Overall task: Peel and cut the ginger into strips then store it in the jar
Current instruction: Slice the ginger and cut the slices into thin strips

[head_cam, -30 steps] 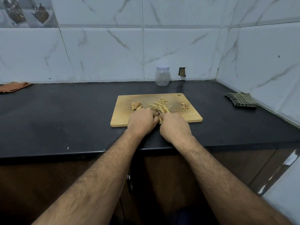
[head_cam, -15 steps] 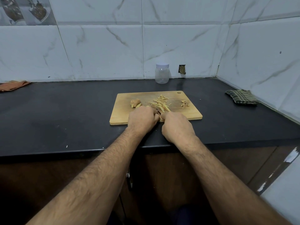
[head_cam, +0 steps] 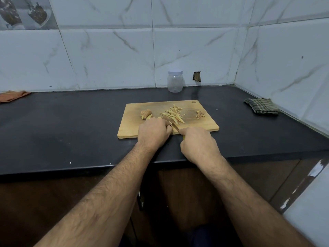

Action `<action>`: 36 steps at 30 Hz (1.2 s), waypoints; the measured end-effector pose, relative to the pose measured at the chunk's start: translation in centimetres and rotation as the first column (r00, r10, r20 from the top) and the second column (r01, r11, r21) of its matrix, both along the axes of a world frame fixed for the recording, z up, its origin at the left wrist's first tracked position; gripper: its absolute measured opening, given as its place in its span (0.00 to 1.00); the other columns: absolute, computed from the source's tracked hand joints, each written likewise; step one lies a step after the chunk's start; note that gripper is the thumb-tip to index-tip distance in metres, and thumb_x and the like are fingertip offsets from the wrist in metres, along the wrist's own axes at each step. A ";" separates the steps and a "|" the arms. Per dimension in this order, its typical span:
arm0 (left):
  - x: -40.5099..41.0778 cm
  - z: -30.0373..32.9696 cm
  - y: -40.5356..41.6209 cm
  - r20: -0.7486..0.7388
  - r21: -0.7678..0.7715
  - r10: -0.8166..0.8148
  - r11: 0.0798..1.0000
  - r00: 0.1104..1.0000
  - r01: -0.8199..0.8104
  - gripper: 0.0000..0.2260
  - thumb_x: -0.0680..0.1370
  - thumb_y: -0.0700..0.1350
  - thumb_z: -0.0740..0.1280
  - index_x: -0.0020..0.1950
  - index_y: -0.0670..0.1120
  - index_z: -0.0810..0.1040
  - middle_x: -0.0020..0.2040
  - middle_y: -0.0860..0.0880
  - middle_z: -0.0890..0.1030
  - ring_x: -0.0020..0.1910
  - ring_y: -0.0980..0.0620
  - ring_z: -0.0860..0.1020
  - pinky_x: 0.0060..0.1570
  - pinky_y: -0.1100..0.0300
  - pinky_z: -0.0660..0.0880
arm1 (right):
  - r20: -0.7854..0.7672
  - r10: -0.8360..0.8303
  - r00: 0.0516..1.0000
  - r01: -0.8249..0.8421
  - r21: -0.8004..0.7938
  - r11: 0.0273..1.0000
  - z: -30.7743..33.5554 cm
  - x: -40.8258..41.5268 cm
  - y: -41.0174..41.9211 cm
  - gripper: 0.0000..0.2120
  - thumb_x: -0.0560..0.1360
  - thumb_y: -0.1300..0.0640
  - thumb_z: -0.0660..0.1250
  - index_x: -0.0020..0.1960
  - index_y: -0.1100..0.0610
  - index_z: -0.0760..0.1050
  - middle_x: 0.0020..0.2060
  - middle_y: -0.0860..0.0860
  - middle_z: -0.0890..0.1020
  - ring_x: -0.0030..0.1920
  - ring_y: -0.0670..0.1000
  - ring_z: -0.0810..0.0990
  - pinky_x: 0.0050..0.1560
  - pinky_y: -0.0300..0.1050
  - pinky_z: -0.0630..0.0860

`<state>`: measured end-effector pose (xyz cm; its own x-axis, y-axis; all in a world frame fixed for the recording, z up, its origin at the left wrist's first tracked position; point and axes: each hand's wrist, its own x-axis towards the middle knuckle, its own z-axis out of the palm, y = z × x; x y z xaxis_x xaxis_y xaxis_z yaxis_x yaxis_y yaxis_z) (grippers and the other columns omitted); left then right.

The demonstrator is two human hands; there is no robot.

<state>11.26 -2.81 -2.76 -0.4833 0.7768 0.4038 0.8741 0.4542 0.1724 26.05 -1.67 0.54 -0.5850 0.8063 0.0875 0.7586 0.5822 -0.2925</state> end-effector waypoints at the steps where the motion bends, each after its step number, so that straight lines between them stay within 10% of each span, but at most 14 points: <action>1: 0.0 0.0 0.0 -0.004 0.002 0.001 1.000 1.000 -0.001 0.16 0.79 0.50 0.58 0.57 0.54 0.84 0.49 0.50 0.84 0.49 0.48 0.80 0.44 0.56 0.75 | -0.003 -0.002 1.000 0.002 0.005 1.000 0.0 -0.2 0.2 0.19 0.79 0.60 0.62 0.68 0.49 0.75 0.59 0.53 0.79 0.58 0.55 0.76 0.47 0.46 0.71; 36: -0.5 -0.5 0.1 -0.031 0.018 -0.037 0.999 0.999 0.037 0.14 0.81 0.53 0.58 0.54 0.55 0.83 0.46 0.51 0.84 0.47 0.49 0.80 0.42 0.56 0.75 | -0.106 0.019 0.994 -0.021 -0.020 1.000 -0.5 -1.9 1.0 0.18 0.79 0.60 0.62 0.66 0.49 0.76 0.57 0.52 0.80 0.54 0.53 0.77 0.45 0.45 0.73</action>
